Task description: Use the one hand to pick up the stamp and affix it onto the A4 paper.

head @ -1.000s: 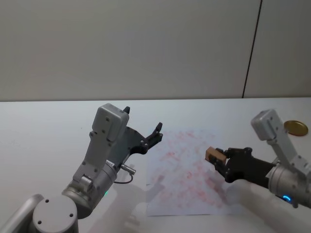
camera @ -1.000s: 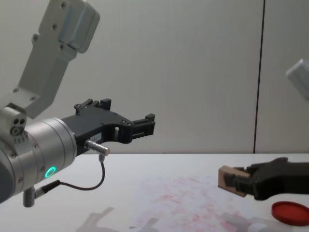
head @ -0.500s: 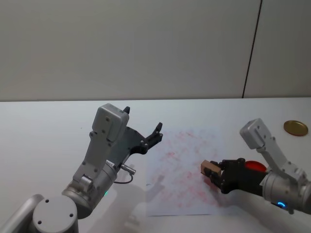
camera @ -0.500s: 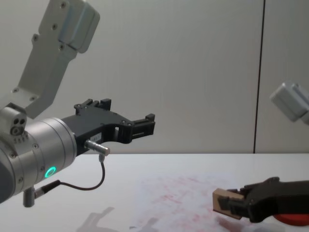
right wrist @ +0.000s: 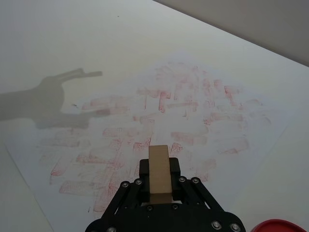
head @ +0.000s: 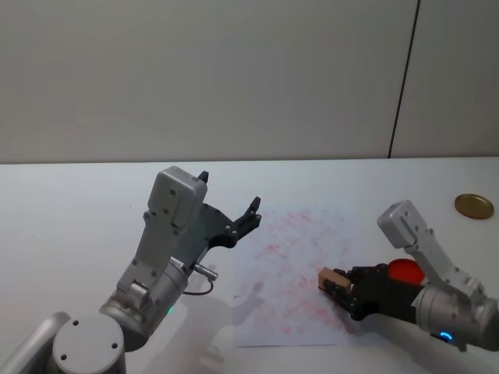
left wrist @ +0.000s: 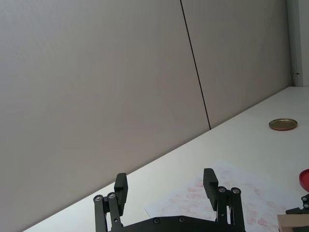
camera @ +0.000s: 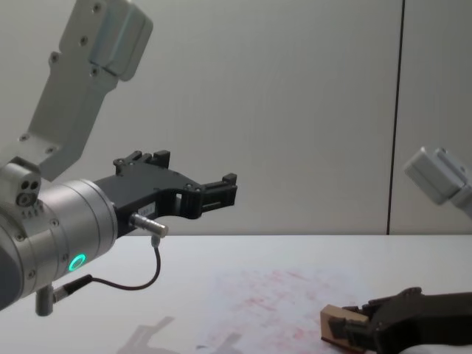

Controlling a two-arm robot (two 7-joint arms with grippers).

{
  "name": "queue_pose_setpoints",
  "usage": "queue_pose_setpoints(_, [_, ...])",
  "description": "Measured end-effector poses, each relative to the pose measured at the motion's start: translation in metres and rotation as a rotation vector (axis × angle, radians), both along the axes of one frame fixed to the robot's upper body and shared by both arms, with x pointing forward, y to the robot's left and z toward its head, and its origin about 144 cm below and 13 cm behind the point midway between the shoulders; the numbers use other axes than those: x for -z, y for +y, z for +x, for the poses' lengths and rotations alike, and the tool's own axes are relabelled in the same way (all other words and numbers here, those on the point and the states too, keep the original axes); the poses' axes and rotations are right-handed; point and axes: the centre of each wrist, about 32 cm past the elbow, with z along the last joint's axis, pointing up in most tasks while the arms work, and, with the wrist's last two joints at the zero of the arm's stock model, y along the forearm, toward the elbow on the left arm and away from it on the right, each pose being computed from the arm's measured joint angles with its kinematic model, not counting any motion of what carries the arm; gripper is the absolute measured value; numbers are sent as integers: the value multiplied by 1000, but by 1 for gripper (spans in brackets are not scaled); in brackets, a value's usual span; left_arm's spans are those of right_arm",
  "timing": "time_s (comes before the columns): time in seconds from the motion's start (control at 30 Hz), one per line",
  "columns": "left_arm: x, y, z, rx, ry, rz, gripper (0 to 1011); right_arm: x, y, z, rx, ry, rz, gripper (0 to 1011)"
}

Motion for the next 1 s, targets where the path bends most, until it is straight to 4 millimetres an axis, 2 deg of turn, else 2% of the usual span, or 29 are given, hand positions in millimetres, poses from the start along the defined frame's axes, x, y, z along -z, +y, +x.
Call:
queue_pose_setpoints(0.67, [0, 0, 0, 0, 0, 0, 993, 3, 1, -1, 5, 8, 12, 221])
queue_pose_setpoints(1.0, [0, 0, 0, 0, 0, 0, 993, -8, -5, -6, 55, -79, 40, 220])
